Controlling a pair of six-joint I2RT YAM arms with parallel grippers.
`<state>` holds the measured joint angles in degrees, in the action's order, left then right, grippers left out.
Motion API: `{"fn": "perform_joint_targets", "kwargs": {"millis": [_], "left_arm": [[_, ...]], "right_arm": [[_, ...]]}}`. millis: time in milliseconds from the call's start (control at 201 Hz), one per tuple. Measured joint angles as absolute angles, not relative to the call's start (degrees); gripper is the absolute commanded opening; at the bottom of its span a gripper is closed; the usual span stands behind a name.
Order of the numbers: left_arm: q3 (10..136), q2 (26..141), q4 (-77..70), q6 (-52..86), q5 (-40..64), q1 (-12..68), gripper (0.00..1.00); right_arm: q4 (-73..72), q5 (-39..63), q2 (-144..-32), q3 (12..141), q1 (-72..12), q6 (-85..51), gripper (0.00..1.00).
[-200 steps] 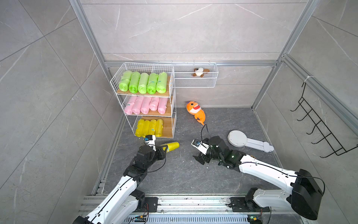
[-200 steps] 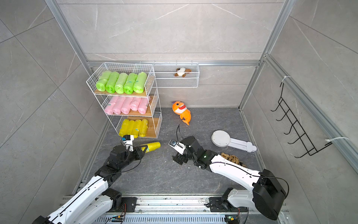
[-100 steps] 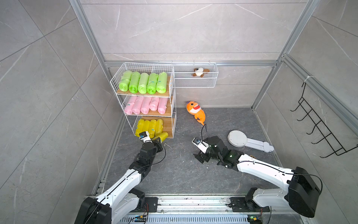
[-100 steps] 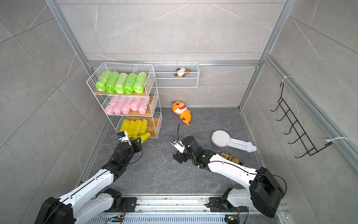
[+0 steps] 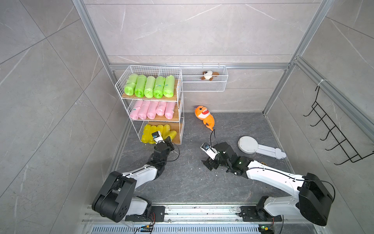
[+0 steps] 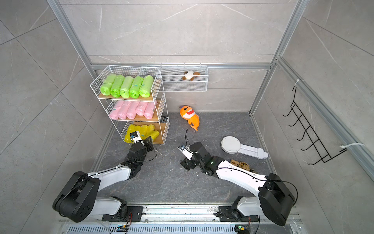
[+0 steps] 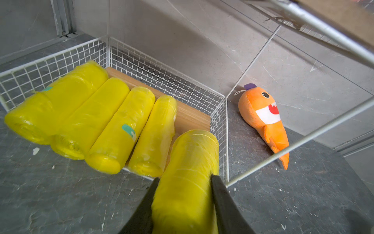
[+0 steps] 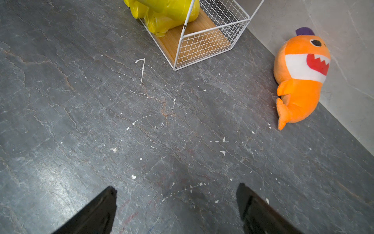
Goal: Sort the rolls of trash bags by color and place them on the shelf
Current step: Place the roll of trash bags on the shelf.
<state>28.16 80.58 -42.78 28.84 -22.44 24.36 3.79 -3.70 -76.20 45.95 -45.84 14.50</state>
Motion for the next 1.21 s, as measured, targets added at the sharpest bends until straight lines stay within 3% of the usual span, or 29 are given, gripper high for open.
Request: {"fn": "perform_joint_targets", "kwargs": {"millis": [149, 518, 1214], "left_arm": [[31.0, 87.3, -47.5, 26.7, -22.9, 24.4, 0.00], [37.9, 100.3, -50.4, 22.2, -23.7, 24.4, 0.14], [39.4, 104.1, -52.4, 21.3, -23.4, 24.8, 0.43]], "right_arm": [[3.8, -3.7, -76.2, 46.0, -45.7, 14.3, 0.97], [3.8, -4.4, -76.2, 46.0, -45.7, 14.1, 0.97], [4.0, -5.0, -76.2, 45.2, -45.6, 13.7, 0.96]]}}
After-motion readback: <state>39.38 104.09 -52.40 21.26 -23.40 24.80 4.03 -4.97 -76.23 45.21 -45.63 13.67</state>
